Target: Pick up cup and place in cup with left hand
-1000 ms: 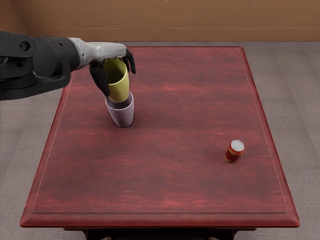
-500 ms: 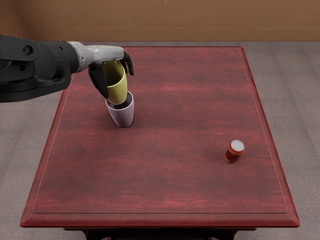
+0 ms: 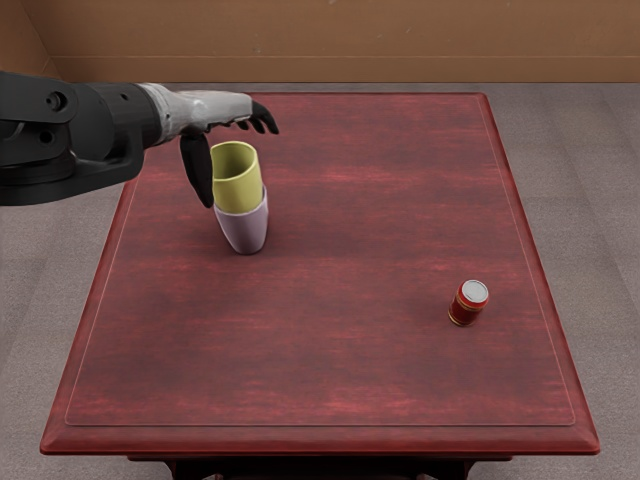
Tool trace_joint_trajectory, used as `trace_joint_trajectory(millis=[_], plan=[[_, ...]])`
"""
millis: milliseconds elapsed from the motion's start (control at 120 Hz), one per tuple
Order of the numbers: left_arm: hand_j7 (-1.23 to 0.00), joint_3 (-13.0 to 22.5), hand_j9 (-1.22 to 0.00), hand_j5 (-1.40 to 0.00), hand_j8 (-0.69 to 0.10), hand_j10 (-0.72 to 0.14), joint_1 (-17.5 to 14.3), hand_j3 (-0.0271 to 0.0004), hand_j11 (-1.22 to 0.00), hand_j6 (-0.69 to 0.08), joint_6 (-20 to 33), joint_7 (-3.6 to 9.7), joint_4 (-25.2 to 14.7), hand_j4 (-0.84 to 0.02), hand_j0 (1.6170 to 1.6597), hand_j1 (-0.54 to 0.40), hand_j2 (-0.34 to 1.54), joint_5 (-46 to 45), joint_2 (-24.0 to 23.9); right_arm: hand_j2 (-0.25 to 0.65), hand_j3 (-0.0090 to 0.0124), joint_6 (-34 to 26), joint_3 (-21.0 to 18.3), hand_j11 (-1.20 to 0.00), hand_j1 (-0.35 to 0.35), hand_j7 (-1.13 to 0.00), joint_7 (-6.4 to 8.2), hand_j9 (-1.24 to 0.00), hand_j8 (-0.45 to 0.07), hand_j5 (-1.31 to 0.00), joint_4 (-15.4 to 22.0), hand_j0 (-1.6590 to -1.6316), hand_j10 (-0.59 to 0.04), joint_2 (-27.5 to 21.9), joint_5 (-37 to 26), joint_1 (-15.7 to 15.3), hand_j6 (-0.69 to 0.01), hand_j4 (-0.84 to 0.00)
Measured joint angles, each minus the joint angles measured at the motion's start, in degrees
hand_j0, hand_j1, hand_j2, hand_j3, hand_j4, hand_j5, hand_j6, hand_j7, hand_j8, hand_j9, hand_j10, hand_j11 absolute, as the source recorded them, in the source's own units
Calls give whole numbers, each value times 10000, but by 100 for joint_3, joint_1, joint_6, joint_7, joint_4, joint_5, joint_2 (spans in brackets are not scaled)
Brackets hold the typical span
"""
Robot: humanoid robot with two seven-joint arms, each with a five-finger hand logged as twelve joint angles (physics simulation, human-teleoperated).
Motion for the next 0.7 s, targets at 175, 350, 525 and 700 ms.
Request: trace_joint_trajectory(millis=[175, 350, 525, 700], plan=[[-2359, -283, -2347, -2359, -1711, -1764, -40, 0, -2347, -1761, -274, -42, -23, -1793, 16579, 1368, 372, -33, 348, 0, 0, 0, 0, 0, -3491, 0, 0, -1, -7, -1, 0, -16581, -5, 0, 0, 0, -8, -6], [-1863, -1084, -1857, -1863, -1399, -1417, 2, 0, -1857, -1421, -920, -67, -31, -1431, 16580, 1799, 296, -866, 656, 0, 0, 0, 0, 0, -3491, 0, 0, -1, -6, -1, 0, -16581, -4, 0, 0, 0, -8, -5], [-1178, -2018, -1176, -1179, -900, -905, 226, 0, -1175, -910, -1736, -64, -29, -912, 16580, 2417, 187, -1373, 637, 0, 0, 0, 0, 0, -3491, 0, 0, -1, -6, -1, 0, -16581, -5, 0, 0, 0, -8, -5], [-631, -2679, -630, -632, -490, -489, 438, 0, -630, -496, -2895, -62, -11, -494, 16580, 2915, 101, -2371, 529, 0, 0, 0, 0, 0, -3491, 0, 0, -1, -7, -1, 0, -16581, -5, 0, 0, 0, -8, -6]])
